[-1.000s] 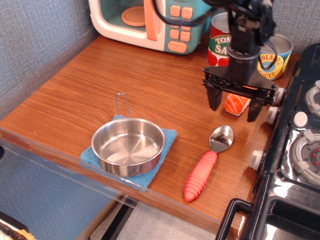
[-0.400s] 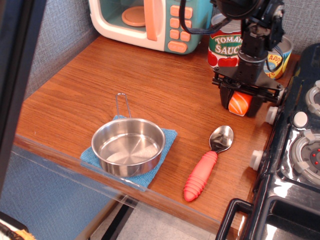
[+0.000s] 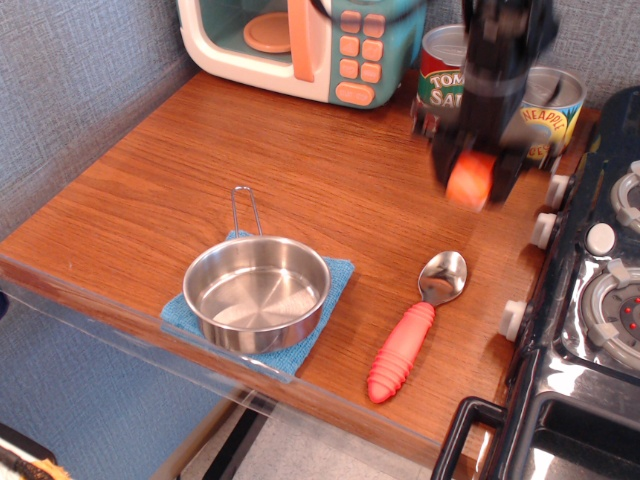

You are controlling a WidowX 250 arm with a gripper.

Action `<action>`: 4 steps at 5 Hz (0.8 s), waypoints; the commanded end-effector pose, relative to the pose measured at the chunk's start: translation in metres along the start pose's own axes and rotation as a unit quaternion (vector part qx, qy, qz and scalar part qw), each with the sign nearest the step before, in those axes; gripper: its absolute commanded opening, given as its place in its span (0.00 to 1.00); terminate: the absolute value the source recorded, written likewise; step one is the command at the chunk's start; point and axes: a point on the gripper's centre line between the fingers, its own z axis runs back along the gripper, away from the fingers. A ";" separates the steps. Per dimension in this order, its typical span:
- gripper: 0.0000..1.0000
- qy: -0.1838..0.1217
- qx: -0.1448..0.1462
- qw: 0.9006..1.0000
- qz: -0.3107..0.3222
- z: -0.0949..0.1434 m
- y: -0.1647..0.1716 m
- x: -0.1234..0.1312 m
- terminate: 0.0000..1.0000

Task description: Place the sushi in the pot on the blue towel

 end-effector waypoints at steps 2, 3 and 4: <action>0.00 0.029 0.054 0.998 0.033 0.070 0.061 -0.117 0.00; 0.00 0.057 0.072 0.995 0.037 0.060 0.077 -0.139 0.00; 0.00 0.077 0.084 0.992 0.046 0.053 0.089 -0.151 0.00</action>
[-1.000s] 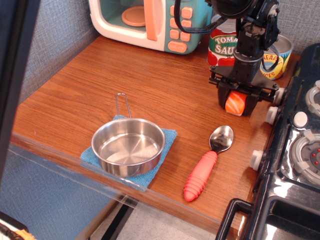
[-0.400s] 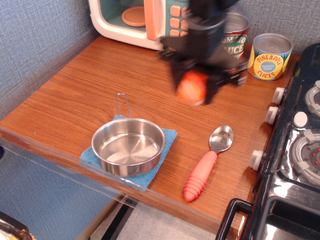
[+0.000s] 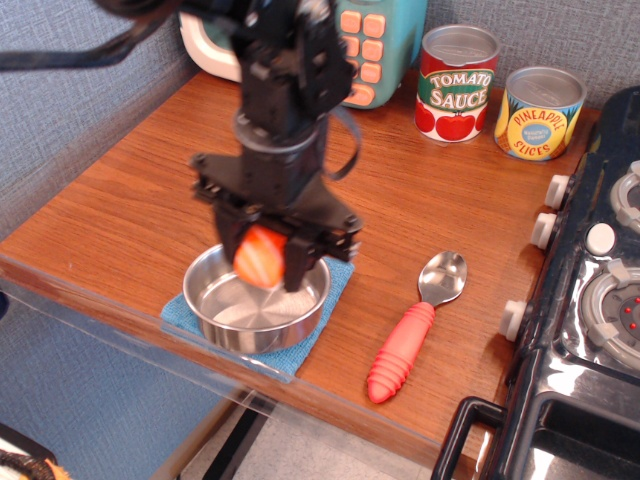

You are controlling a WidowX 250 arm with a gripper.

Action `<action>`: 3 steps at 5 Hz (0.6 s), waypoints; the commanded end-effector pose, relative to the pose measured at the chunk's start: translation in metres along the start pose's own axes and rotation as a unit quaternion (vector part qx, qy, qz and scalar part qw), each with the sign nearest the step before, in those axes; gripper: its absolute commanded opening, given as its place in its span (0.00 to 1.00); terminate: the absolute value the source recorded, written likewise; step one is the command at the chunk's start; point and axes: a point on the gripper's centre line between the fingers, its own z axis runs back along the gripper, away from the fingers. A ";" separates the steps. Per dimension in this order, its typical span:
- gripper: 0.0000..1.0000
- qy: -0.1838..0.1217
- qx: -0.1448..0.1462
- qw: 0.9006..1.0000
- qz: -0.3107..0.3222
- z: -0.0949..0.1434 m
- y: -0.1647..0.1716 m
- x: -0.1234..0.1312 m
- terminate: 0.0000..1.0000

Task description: Place the sushi in the pot on the blue towel

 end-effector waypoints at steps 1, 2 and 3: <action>1.00 0.013 0.014 1.000 0.016 -0.001 0.015 -0.003 0.00; 1.00 0.012 0.013 1.000 0.019 -0.001 0.016 -0.002 0.00; 1.00 -0.002 0.008 1.000 0.008 0.010 0.014 -0.003 0.00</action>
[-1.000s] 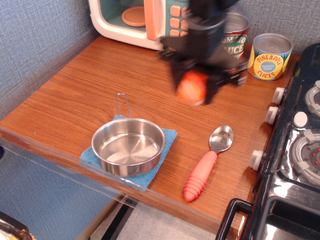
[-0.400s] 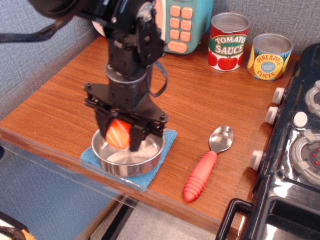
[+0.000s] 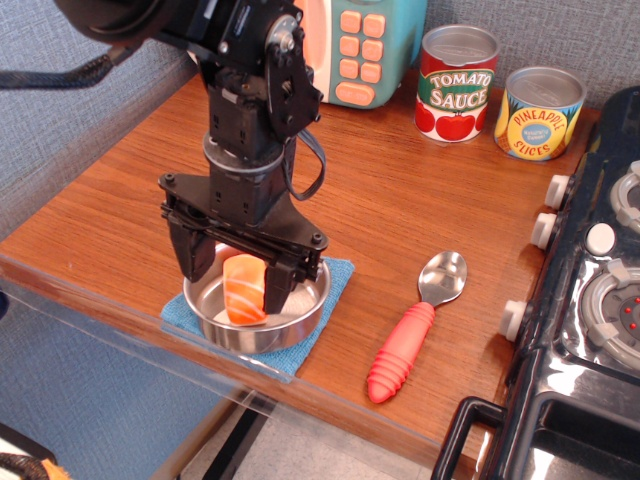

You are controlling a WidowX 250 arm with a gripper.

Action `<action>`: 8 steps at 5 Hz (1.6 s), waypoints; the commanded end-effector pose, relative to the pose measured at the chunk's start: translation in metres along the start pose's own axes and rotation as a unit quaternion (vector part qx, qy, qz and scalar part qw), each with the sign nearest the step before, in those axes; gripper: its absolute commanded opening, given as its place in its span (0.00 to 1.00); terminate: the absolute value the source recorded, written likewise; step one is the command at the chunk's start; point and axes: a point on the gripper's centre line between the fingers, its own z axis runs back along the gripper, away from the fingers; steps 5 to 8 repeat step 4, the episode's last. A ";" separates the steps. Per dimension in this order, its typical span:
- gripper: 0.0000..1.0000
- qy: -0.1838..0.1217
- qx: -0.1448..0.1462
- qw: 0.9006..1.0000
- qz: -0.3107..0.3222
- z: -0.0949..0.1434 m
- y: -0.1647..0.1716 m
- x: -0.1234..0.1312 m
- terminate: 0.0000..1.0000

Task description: Place the sushi in the pot on the blue towel

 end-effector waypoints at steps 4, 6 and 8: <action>1.00 -0.053 -0.064 0.997 -0.008 0.050 -0.001 -0.002 1.00; 1.00 -0.053 -0.064 0.997 -0.008 0.050 -0.001 -0.002 1.00; 1.00 -0.053 -0.064 0.997 -0.008 0.050 -0.001 -0.002 1.00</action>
